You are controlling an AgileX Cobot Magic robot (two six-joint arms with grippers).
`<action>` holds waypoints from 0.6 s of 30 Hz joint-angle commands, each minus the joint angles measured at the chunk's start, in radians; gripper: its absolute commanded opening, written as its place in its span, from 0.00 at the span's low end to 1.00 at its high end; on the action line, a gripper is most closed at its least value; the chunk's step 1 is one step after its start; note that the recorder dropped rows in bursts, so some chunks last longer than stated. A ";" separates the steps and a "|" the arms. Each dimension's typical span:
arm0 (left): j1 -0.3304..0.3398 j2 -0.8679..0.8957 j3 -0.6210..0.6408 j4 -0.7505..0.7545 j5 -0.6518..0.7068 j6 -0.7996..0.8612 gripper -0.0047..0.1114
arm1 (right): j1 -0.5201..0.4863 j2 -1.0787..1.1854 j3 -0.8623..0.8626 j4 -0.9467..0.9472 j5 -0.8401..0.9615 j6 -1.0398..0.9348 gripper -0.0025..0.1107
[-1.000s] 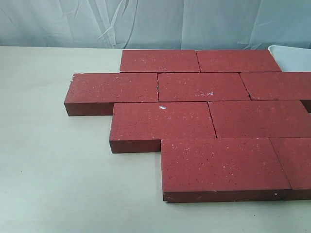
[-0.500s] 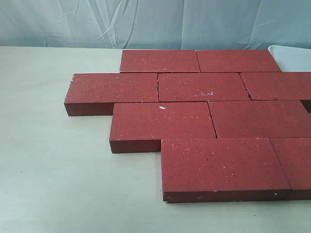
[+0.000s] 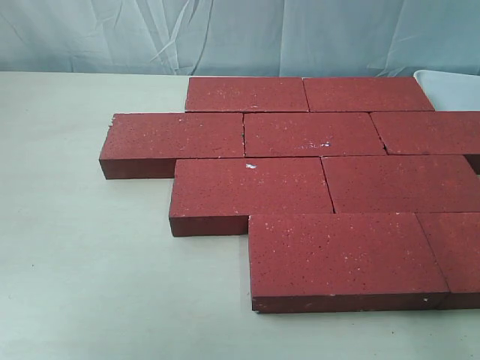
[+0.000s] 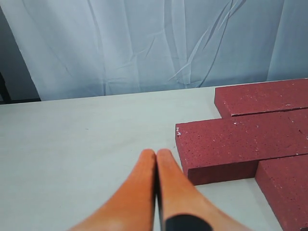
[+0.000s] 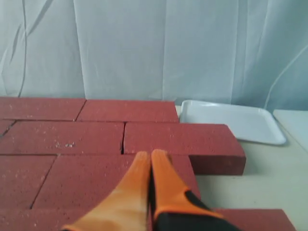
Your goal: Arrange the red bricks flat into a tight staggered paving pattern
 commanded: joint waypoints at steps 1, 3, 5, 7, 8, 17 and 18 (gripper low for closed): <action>-0.004 -0.008 0.005 -0.002 -0.008 -0.005 0.04 | -0.005 -0.007 0.082 0.000 -0.037 0.001 0.01; -0.004 -0.008 0.005 -0.002 -0.013 -0.005 0.04 | -0.005 -0.007 0.106 0.022 -0.037 0.001 0.01; -0.004 -0.008 0.005 -0.002 -0.013 -0.005 0.04 | -0.005 -0.007 0.119 0.043 -0.035 0.001 0.01; -0.004 -0.008 0.005 -0.002 -0.008 -0.005 0.04 | -0.005 -0.007 0.125 0.045 -0.028 0.001 0.01; -0.004 -0.008 0.005 -0.002 -0.008 -0.005 0.04 | -0.005 -0.007 0.125 0.045 -0.020 0.001 0.01; -0.004 -0.008 0.005 -0.002 -0.008 -0.005 0.04 | -0.005 -0.007 0.130 0.045 -0.011 0.001 0.01; -0.004 -0.008 0.005 -0.002 -0.008 -0.005 0.04 | -0.005 -0.007 0.135 0.045 -0.016 0.001 0.01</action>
